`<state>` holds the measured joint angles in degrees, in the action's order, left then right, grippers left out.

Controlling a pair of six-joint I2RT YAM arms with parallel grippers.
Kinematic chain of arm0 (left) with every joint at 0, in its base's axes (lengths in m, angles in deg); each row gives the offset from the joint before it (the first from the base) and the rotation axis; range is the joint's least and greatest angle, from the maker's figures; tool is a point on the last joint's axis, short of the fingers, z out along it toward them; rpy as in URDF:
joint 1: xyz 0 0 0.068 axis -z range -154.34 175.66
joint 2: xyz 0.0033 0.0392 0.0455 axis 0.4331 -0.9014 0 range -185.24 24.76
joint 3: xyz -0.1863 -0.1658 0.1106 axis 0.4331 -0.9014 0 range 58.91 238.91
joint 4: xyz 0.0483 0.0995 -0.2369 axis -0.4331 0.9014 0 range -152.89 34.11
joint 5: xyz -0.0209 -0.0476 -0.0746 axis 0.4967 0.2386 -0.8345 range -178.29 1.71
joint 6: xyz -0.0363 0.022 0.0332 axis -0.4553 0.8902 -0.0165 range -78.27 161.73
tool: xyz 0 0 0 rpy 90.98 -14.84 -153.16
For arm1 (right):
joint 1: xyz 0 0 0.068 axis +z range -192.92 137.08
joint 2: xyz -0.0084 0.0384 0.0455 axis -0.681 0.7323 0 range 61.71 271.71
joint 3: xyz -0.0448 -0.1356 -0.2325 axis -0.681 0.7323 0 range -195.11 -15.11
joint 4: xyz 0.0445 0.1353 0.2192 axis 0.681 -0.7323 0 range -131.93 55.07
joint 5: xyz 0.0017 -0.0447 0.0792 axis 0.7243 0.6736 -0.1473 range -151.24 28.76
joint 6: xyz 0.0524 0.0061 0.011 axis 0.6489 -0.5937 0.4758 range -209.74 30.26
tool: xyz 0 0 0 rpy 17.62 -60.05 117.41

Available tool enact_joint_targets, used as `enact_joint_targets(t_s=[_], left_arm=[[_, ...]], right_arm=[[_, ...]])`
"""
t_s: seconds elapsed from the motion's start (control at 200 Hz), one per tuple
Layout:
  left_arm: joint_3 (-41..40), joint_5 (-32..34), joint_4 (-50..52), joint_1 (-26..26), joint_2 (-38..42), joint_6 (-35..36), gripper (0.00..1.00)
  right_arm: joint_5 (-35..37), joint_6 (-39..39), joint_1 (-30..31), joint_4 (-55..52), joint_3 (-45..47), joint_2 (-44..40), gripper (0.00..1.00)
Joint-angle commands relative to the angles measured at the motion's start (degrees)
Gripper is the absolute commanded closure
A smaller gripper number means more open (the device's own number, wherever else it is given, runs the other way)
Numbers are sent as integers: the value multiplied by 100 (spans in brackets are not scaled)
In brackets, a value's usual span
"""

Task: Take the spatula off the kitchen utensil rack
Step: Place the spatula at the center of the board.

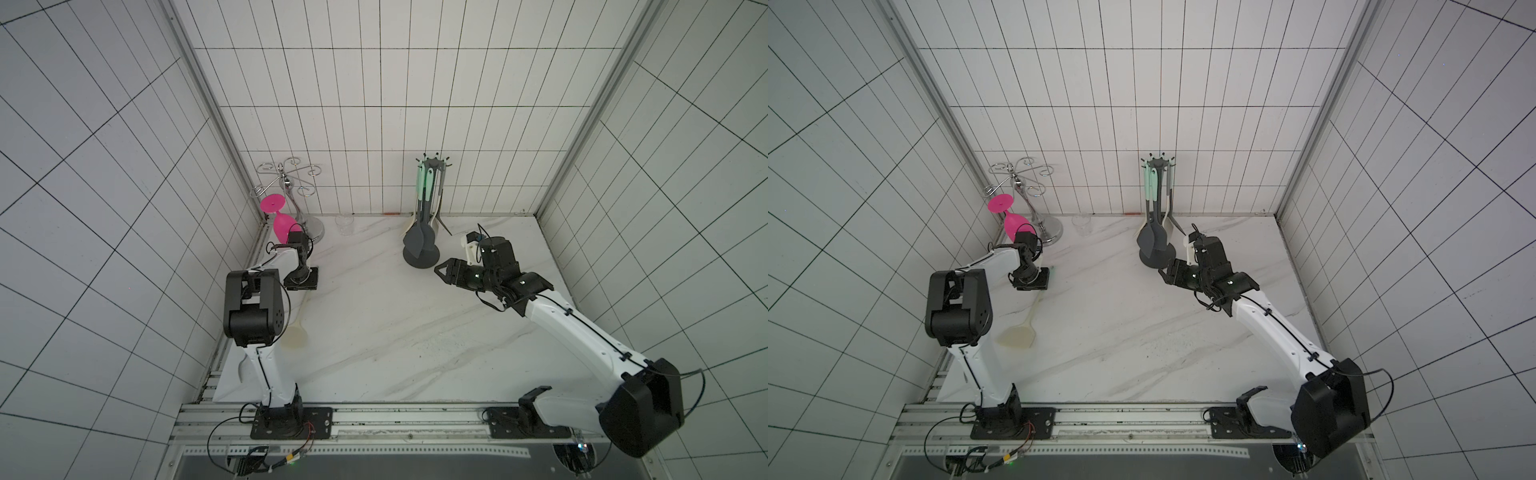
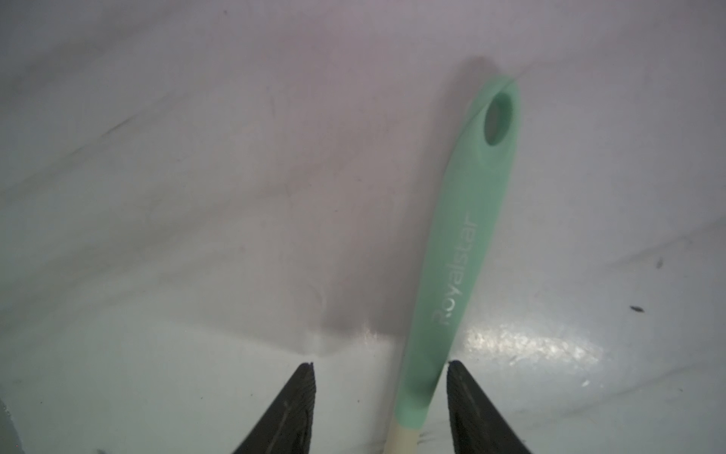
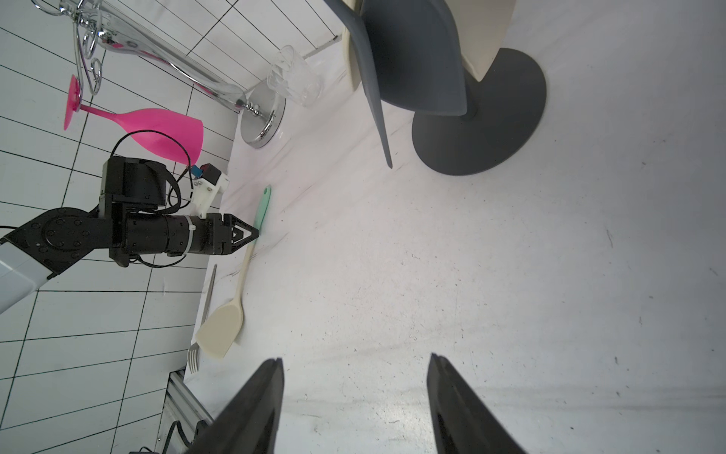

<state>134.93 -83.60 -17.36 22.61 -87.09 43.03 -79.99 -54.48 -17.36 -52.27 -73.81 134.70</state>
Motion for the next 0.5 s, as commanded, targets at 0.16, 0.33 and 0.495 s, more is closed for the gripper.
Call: enact_joint_targets(t_s=[0.16,0.33,0.495], left_arm=[[23,368,-167,-129,-153,-115,48],[22,328,-168,-182,-157,-112,48],[45,278,-160,-199,-170,-121,48]], right_arm=[[112,-99,43,-61,-209,2,39],[103,-83,45,-53,-189,30,38],[81,-82,45,-56,-228,81,39]])
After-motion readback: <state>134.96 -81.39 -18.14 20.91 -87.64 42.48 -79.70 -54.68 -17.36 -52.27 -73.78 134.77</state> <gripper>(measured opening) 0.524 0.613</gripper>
